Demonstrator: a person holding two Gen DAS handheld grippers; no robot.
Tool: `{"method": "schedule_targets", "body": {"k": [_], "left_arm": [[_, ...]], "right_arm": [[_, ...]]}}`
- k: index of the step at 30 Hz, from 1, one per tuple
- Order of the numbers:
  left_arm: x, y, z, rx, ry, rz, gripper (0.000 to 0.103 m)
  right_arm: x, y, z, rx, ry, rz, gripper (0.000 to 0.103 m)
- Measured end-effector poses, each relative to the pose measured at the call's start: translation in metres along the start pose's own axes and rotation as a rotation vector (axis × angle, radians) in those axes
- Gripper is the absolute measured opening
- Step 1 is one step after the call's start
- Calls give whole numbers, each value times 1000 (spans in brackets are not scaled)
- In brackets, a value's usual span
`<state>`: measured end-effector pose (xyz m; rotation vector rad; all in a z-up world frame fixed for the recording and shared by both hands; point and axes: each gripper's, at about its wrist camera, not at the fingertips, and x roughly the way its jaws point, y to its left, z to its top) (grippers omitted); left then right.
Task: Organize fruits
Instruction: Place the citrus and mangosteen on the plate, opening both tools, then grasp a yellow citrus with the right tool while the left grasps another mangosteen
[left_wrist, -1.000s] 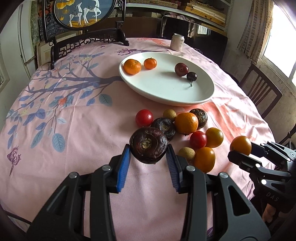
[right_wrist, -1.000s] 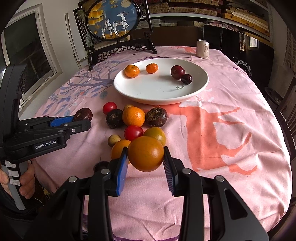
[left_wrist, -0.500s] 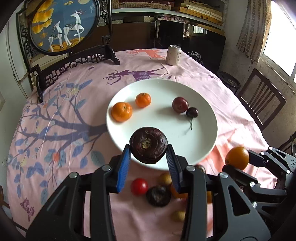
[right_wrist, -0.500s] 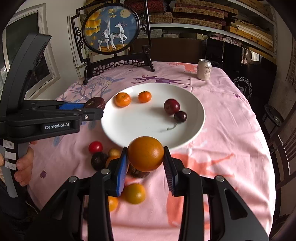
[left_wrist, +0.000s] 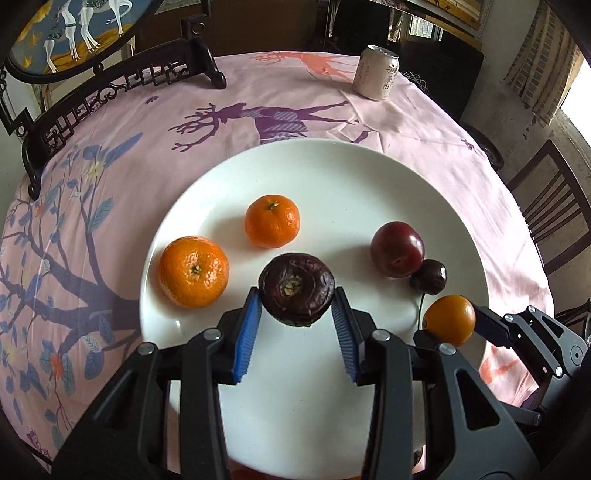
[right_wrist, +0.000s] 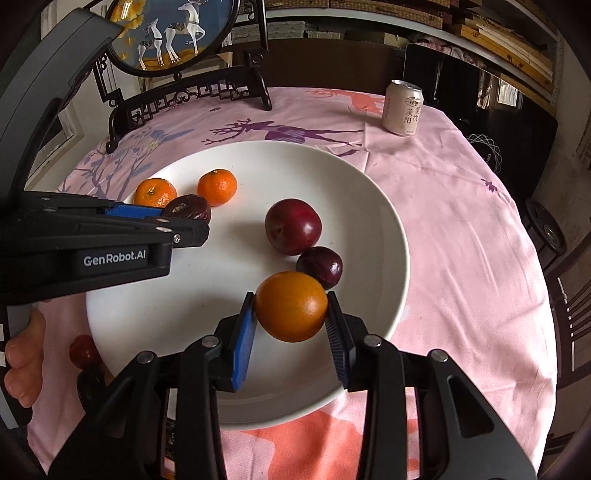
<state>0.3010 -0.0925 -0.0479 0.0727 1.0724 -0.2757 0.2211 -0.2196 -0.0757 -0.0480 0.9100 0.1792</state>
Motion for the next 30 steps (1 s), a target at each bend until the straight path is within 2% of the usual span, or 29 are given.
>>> {"method": "schedule_targets", "body": {"k": [3, 5, 6, 9, 11, 15, 17, 21, 25, 30], "left_arm": [[-5, 0, 5, -11, -13, 2, 51], [-18, 3, 4, -12, -38, -7, 53], [-27, 5, 2, -12, -52, -14, 53], [-64, 14, -17, -14, -106, -30, 55], [-92, 19, -43, -13, -161, 0, 78], [-130, 30, -107, -25, -250, 13, 80], [-136, 36, -136, -50, -254, -8, 87], [-135, 44, -178, -66, -224, -4, 87], [-134, 49, -200, -64, -209, 43, 87], [-134, 57, -210, -76, -198, 57, 87]], "right_arm": [[4, 3, 3, -18, -4, -37, 43], [-6, 4, 2, -22, -15, -47, 56], [-15, 5, 0, -26, -30, -47, 59], [-52, 9, -14, -43, -81, -71, 59], [-81, 12, -33, -34, -98, -60, 59], [-126, 27, -82, -12, -129, -27, 65], [-137, 37, -101, -12, -136, -33, 65], [-148, 51, -120, 1, -138, -27, 65], [-152, 57, -124, 0, -140, -31, 65], [-135, 58, -126, 14, -97, -18, 65]]}}
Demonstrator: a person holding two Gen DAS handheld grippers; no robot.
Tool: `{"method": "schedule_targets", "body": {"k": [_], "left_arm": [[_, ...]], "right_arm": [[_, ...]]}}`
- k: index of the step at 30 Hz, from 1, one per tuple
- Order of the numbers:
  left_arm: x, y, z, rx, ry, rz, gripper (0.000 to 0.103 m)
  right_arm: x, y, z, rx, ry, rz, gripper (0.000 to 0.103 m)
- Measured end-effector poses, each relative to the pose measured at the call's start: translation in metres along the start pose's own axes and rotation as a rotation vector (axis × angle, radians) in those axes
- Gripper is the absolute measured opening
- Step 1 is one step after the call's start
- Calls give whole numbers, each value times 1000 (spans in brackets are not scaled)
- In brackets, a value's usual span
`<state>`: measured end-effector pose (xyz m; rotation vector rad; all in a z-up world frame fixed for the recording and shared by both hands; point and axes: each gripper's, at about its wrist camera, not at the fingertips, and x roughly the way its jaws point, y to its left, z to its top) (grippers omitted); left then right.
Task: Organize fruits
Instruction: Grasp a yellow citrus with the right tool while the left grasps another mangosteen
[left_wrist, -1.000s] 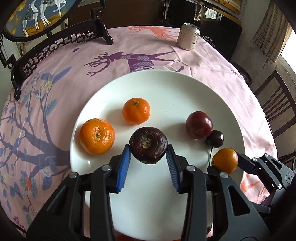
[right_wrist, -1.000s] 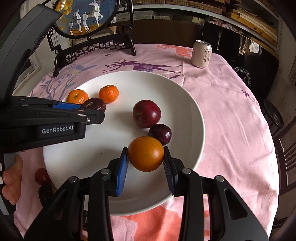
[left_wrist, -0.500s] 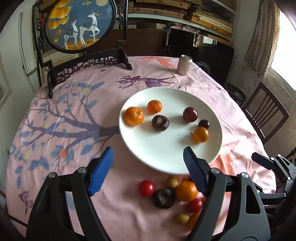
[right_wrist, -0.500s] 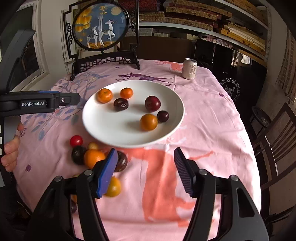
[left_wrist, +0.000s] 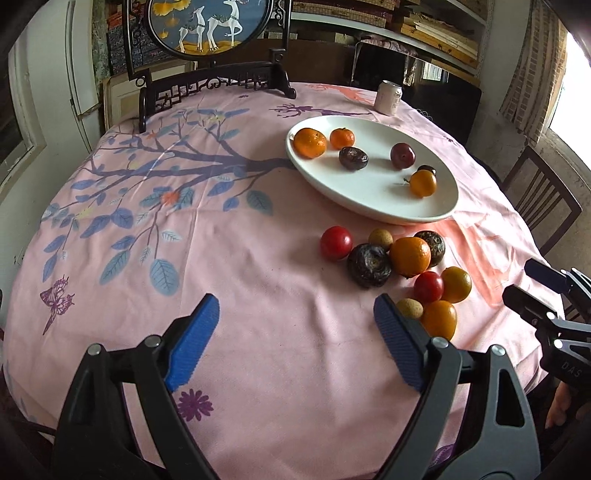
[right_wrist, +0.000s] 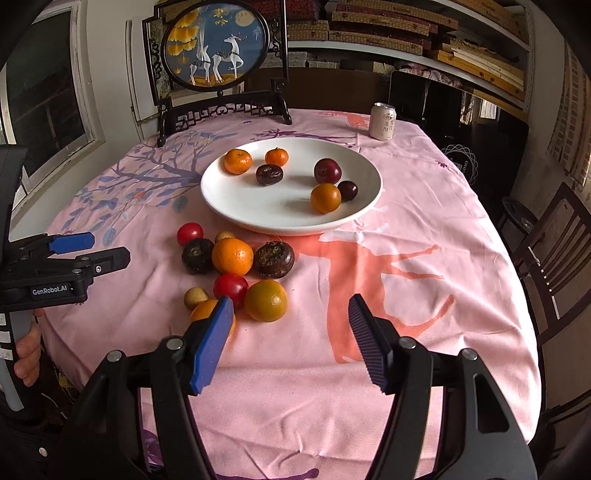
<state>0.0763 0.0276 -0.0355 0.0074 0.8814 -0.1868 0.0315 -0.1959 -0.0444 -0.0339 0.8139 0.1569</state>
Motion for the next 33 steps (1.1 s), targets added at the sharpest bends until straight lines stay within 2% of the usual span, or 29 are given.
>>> {"method": "schedule_targets", "body": {"k": [6, 14, 15, 17, 18, 22, 27, 30, 32, 33], "left_arm": [[5, 2, -2, 3, 19, 1, 87], [25, -4, -5, 42, 73, 19, 87], [28, -5, -6, 45, 80, 17, 87], [32, -7, -6, 48, 92, 16, 87], [33, -7, -6, 48, 96, 16, 87], [40, -9, -5, 51, 114, 21, 87], [52, -14, 1, 48, 137, 4, 87], [62, -22, 7, 49, 149, -9, 84], [69, -29, 10, 58, 161, -26, 76], [71, -34, 11, 72, 155, -16, 76]], "right_arm": [[33, -1, -5, 15, 74, 24, 65], [59, 1, -4, 0, 91, 58, 65], [63, 1, -4, 4, 89, 79, 62], [66, 0, -2, 30, 83, 157, 36], [68, 2, 0, 28, 86, 164, 36], [63, 8, 2, 8, 81, 135, 36], [44, -5, -2, 33, 68, 55, 36], [36, -13, -5, 55, 58, 52, 36], [33, -17, -7, 69, 53, 57, 36], [32, -20, -8, 78, 53, 62, 36]]}}
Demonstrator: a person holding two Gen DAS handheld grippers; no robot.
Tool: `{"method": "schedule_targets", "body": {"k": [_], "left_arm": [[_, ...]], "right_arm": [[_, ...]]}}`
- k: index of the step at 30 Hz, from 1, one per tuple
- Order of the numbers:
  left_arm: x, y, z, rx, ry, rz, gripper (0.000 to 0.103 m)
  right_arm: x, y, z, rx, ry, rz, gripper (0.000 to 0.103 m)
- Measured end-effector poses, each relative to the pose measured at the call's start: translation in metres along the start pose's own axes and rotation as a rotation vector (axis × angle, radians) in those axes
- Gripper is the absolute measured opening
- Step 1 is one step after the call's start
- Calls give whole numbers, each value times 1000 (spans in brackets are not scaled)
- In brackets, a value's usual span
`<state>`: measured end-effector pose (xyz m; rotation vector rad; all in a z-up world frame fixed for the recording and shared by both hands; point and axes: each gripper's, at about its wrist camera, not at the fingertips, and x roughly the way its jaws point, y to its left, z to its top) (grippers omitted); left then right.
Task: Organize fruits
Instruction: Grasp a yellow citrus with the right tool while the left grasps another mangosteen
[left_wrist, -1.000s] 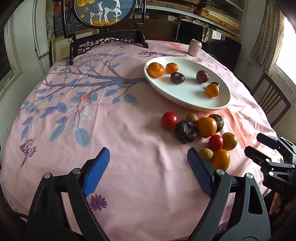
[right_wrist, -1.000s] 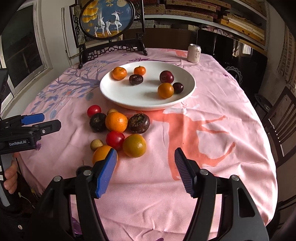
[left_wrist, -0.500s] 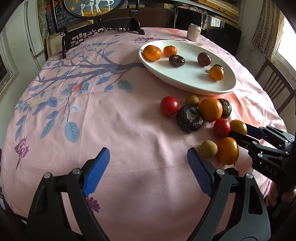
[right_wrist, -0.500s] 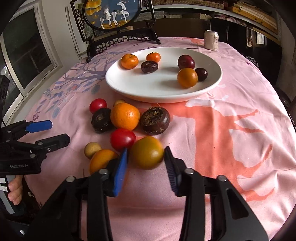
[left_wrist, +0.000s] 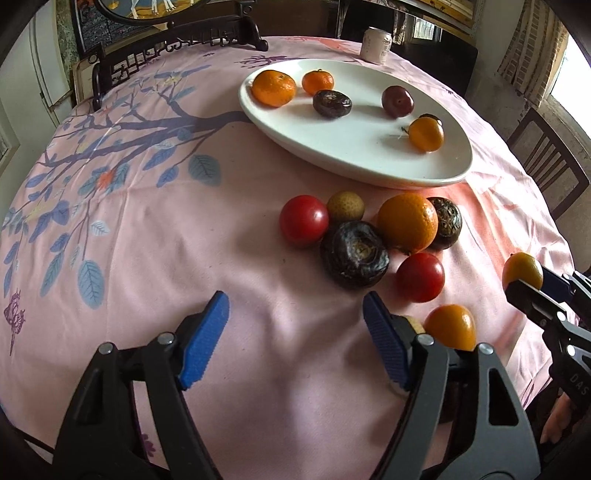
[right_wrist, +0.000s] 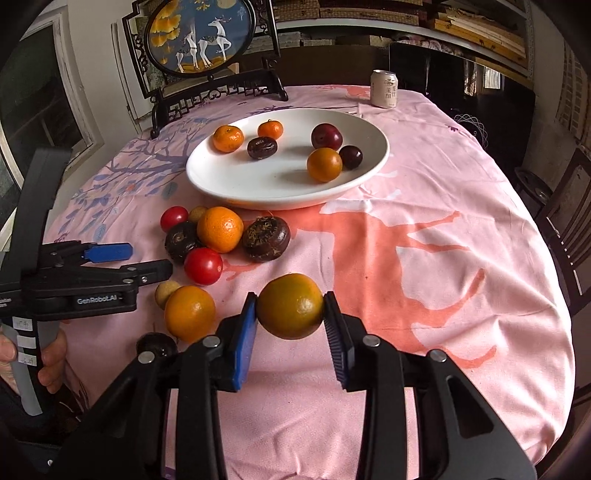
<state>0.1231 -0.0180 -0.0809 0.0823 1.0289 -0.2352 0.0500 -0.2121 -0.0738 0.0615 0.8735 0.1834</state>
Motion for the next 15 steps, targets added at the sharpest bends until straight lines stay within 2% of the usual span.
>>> {"method": "schedule_targets", "body": {"k": [4, 6, 8, 9, 10, 15], "left_arm": [[6, -17, 8, 27, 2, -32, 72], [11, -25, 13, 46, -5, -8, 72], [12, -27, 18, 46, -18, -21, 62], [12, -29, 20, 48, -22, -14, 50], [12, -30, 21, 54, -25, -16, 41], [4, -26, 16, 35, -41, -41, 41]], "right_arm": [[-3, -8, -2, 29, -4, 13, 36], [-4, -11, -3, 41, -6, 17, 36], [-6, -12, -4, 48, -8, 22, 36], [-7, -13, -5, 50, -12, 22, 36], [-9, -14, -5, 51, -16, 22, 36], [-16, -13, -4, 51, -35, 23, 36]]}}
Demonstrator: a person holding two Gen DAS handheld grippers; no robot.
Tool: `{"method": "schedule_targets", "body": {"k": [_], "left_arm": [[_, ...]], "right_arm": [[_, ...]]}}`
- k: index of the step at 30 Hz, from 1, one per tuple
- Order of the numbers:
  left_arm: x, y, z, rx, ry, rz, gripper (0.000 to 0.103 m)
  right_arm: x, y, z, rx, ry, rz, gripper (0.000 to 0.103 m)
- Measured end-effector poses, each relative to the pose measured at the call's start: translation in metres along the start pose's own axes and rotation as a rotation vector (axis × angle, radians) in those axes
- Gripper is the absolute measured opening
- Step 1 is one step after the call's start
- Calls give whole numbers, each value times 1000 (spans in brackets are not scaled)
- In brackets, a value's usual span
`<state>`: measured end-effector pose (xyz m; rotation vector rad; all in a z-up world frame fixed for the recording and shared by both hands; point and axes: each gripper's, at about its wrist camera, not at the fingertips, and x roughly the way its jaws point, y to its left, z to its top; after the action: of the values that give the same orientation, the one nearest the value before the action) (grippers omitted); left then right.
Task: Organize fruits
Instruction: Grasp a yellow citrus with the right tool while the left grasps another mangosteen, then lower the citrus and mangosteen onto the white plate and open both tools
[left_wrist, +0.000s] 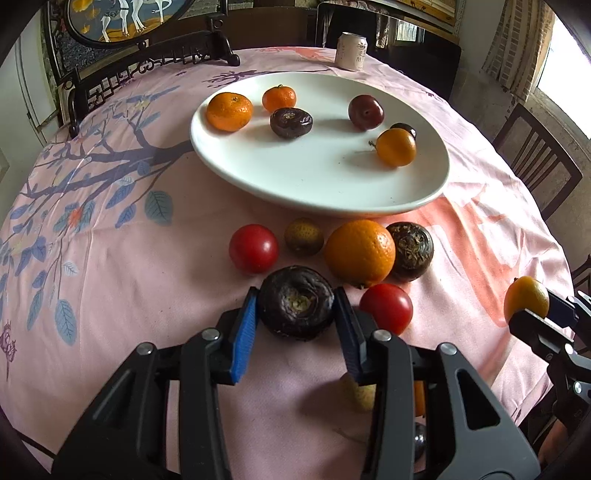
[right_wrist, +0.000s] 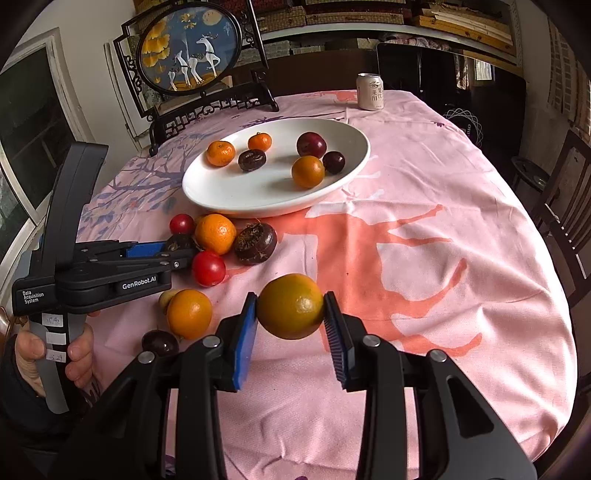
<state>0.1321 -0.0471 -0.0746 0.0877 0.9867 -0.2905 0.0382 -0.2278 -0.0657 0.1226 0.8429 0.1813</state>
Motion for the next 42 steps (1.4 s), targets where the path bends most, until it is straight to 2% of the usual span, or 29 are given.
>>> {"method": "schedule_targets", "body": {"k": [10, 17, 20, 23, 25, 27, 31, 36, 42], "left_arm": [[-41, 13, -10, -34, -66, -44, 41], [-58, 22, -7, -36, -105, -48, 41], [-61, 26, 4, -32, -101, -46, 41], [-61, 32, 31, -25, -103, -40, 41], [-57, 36, 59, -26, -108, -15, 41], [-46, 39, 89, -40, -90, -22, 41], [-6, 40, 134, -79, -41, 6, 41], [41, 41, 146, -128, 44, -4, 41], [53, 42, 149, -130, 47, -3, 41]], "right_arm": [[1, 14, 2, -24, -2, 6, 36], [6, 22, 6, -41, 9, 3, 36], [10, 26, 12, -56, 17, 6, 36], [13, 32, 32, -96, 6, 9, 36], [17, 36, 54, -134, -14, 2, 36], [29, 39, 78, -161, -23, 3, 36], [73, 40, 122, -175, -11, 42, 36], [131, 30, 141, -151, 76, 17, 36], [148, 24, 144, -147, 87, 5, 36]]}}
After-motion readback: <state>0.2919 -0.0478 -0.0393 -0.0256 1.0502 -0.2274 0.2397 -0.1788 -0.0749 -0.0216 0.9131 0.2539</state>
